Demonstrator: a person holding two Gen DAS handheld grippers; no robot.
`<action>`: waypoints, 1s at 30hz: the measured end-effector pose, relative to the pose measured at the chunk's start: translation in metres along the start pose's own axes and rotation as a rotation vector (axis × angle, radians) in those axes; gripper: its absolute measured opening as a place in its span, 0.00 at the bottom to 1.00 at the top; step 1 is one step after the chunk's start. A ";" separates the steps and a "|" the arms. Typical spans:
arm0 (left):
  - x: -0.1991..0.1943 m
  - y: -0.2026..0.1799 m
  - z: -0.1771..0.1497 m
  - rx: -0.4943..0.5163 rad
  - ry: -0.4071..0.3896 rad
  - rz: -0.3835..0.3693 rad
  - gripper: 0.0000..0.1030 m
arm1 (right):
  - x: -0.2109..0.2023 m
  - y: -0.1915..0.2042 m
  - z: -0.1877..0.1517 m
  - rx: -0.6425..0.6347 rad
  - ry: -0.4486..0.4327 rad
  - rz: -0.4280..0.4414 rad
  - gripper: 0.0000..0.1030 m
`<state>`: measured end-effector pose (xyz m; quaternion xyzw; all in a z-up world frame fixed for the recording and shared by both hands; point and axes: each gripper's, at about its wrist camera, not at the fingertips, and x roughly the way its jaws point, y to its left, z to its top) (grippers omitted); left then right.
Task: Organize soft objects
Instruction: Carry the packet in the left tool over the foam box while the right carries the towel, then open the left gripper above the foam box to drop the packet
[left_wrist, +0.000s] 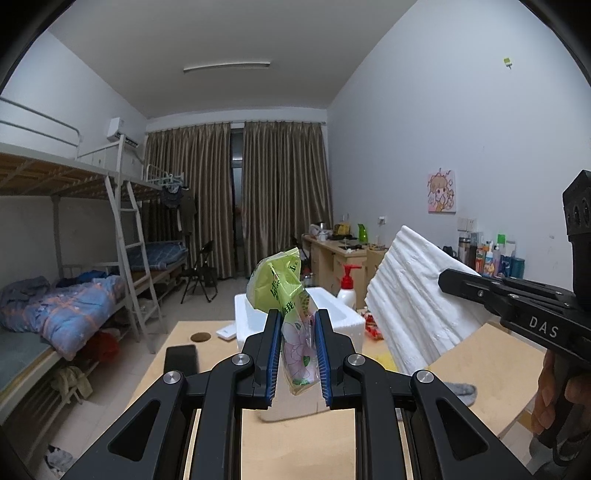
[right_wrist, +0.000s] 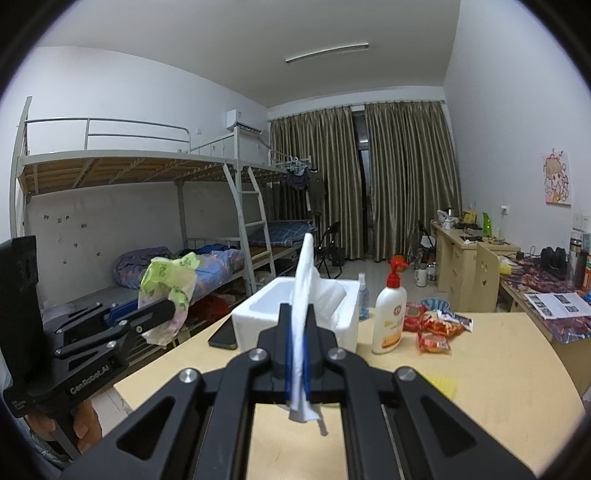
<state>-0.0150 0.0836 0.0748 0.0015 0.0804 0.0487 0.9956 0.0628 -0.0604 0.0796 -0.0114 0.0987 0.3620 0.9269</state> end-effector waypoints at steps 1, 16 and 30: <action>0.003 0.001 0.003 -0.004 0.000 -0.004 0.19 | 0.002 -0.001 0.003 -0.002 -0.005 0.001 0.07; 0.057 0.027 0.031 -0.025 0.005 -0.034 0.19 | 0.041 -0.008 0.029 -0.001 -0.012 0.038 0.07; 0.136 0.035 0.035 -0.013 0.093 -0.070 0.19 | 0.091 -0.013 0.037 0.010 0.027 0.064 0.07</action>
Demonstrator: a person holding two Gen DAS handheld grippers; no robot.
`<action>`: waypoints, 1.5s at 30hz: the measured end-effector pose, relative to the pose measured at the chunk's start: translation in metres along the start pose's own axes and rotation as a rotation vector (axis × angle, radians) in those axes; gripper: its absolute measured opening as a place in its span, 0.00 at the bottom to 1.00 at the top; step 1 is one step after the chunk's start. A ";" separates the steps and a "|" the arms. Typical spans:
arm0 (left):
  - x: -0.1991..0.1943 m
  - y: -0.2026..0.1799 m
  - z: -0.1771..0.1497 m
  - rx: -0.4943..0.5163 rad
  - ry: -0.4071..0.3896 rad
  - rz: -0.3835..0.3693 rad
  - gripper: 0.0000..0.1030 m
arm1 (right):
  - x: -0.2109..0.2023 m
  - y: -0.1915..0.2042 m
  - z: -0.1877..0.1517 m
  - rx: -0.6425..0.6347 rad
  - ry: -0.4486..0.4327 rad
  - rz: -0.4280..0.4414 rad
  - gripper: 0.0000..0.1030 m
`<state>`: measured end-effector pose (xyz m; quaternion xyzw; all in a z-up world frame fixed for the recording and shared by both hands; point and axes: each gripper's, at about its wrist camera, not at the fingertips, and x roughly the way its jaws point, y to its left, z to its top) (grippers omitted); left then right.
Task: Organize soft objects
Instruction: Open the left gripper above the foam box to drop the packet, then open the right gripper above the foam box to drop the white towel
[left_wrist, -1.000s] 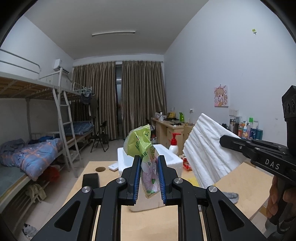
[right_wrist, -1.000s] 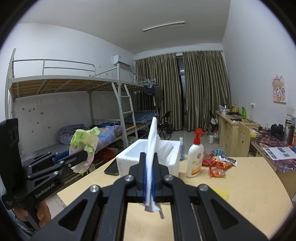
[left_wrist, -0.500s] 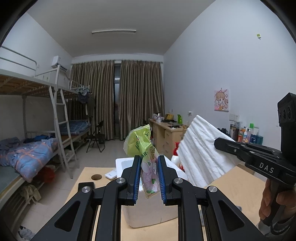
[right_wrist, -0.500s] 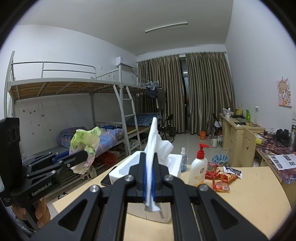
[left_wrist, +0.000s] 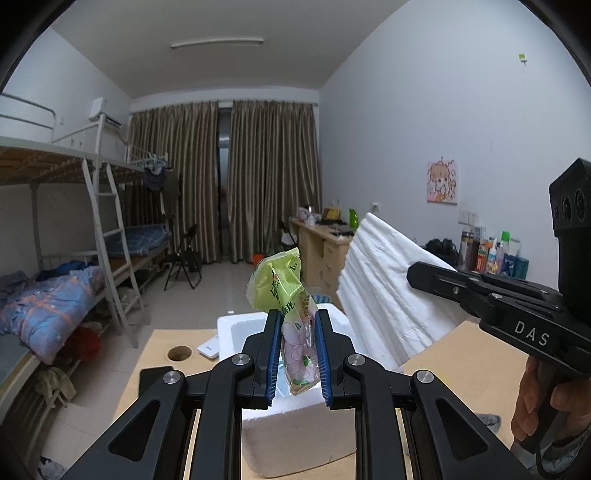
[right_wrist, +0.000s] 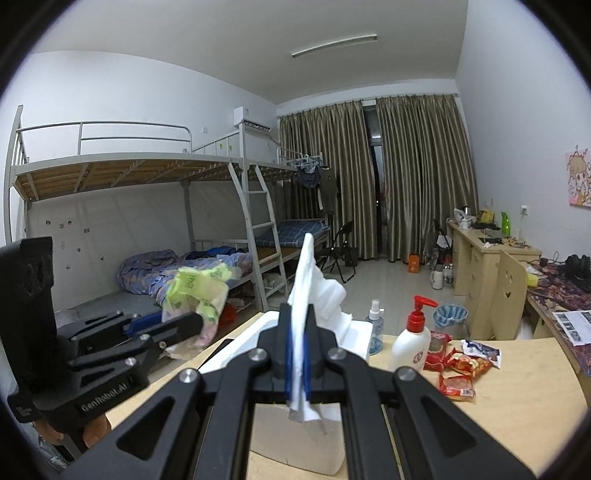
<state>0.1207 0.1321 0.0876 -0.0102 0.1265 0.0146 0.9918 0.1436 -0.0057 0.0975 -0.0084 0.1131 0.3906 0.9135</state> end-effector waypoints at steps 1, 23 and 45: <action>0.006 0.002 0.002 -0.001 0.006 -0.002 0.19 | 0.003 -0.001 0.000 0.000 0.006 0.000 0.07; 0.076 0.020 -0.011 -0.010 0.069 -0.011 0.78 | 0.034 -0.013 0.003 0.011 0.039 -0.002 0.07; 0.038 0.037 -0.022 0.007 -0.006 0.100 0.98 | 0.057 0.001 0.004 -0.008 0.074 0.022 0.07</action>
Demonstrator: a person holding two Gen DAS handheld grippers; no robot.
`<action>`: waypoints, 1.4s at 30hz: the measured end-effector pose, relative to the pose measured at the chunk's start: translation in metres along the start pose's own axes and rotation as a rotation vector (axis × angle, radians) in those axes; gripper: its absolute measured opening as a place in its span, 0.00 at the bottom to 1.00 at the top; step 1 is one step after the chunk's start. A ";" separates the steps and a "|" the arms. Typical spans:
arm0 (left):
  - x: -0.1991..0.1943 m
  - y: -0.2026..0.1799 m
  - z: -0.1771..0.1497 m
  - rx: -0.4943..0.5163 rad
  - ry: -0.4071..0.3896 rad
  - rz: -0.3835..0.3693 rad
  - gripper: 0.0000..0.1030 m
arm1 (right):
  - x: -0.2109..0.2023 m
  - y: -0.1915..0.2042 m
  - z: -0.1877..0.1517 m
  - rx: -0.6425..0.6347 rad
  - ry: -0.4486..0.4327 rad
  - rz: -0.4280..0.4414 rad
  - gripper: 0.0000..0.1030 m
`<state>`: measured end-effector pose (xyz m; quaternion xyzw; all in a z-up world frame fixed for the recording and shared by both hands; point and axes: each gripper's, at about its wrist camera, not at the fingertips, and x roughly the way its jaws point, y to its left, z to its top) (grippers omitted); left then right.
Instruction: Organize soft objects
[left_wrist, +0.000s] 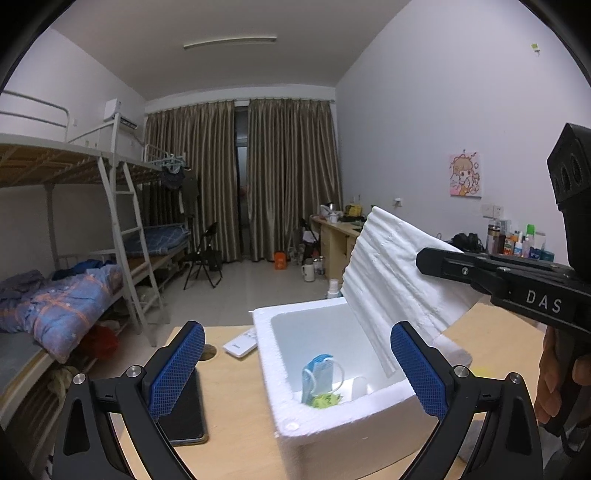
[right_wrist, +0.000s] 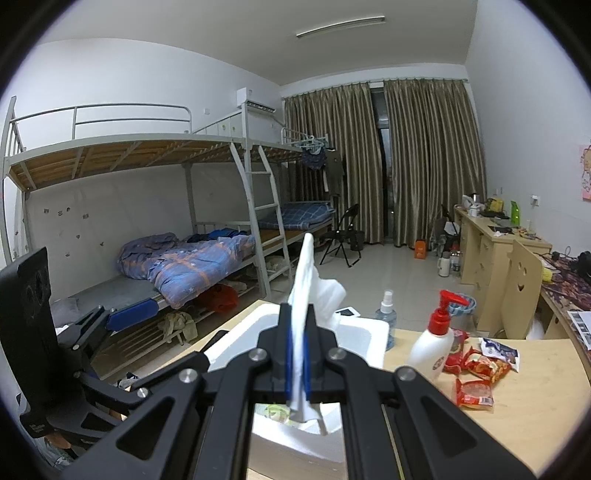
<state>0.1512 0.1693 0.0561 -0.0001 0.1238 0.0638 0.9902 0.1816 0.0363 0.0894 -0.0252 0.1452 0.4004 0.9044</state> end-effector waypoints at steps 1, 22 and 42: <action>0.000 0.000 0.001 0.000 0.000 0.002 0.98 | 0.002 0.001 0.000 0.000 0.003 0.002 0.07; -0.005 0.015 0.000 -0.039 -0.001 0.008 0.98 | 0.009 -0.001 -0.002 0.028 0.024 -0.014 0.77; -0.045 -0.018 0.000 -0.022 -0.043 -0.045 0.98 | -0.042 -0.016 -0.018 0.069 -0.026 -0.081 1.00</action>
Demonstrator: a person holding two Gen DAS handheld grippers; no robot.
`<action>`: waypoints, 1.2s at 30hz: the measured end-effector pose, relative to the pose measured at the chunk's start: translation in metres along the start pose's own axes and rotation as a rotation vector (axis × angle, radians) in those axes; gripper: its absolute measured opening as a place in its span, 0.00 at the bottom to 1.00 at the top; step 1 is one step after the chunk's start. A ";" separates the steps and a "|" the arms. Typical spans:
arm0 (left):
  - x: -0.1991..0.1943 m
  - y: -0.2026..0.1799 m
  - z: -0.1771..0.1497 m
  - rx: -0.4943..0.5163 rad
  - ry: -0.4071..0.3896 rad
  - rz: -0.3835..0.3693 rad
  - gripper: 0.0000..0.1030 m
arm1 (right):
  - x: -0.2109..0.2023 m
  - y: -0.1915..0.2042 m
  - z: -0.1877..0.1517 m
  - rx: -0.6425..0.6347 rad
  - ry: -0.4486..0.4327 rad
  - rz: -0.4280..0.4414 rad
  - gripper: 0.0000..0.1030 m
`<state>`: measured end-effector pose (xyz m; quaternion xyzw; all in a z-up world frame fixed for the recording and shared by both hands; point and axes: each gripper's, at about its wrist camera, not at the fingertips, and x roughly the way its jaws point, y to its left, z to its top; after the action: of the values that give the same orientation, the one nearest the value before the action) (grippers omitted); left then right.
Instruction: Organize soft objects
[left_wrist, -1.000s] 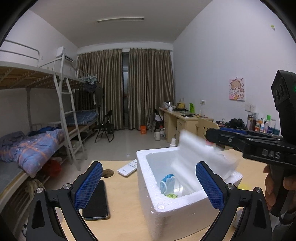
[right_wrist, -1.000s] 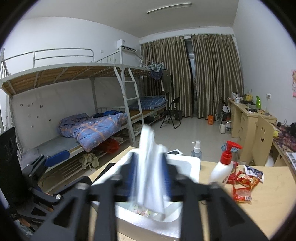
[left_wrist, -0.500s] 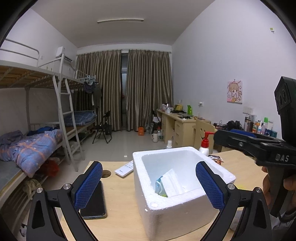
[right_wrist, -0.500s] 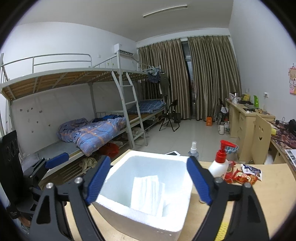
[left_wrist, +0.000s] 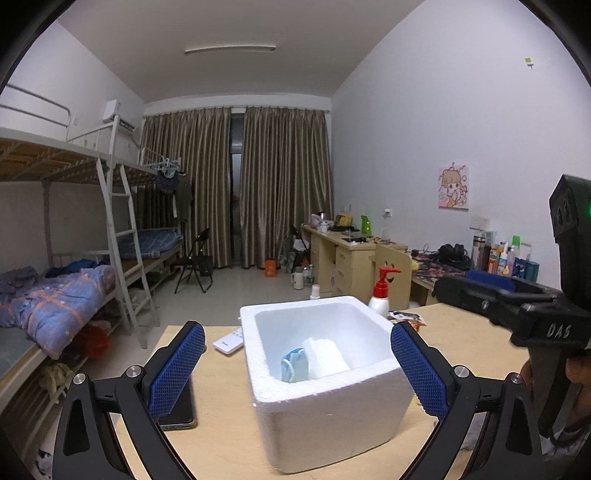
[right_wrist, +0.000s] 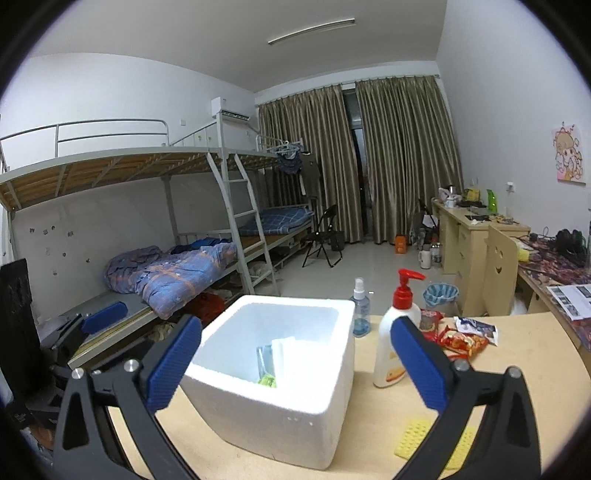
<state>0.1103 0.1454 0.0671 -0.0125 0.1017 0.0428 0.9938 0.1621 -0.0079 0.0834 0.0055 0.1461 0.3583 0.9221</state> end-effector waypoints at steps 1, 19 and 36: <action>-0.002 -0.002 0.000 0.001 -0.003 0.000 0.98 | -0.002 0.001 -0.002 -0.005 0.001 -0.010 1.00; -0.025 -0.015 0.002 -0.013 -0.021 0.000 0.98 | -0.032 -0.011 -0.015 0.077 0.043 -0.166 1.00; -0.046 -0.054 -0.012 0.020 -0.028 -0.065 0.98 | -0.086 -0.024 -0.037 0.044 -0.068 -0.224 1.00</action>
<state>0.0676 0.0874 0.0656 -0.0051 0.0877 0.0095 0.9961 0.1072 -0.0862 0.0684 0.0216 0.1222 0.2494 0.9604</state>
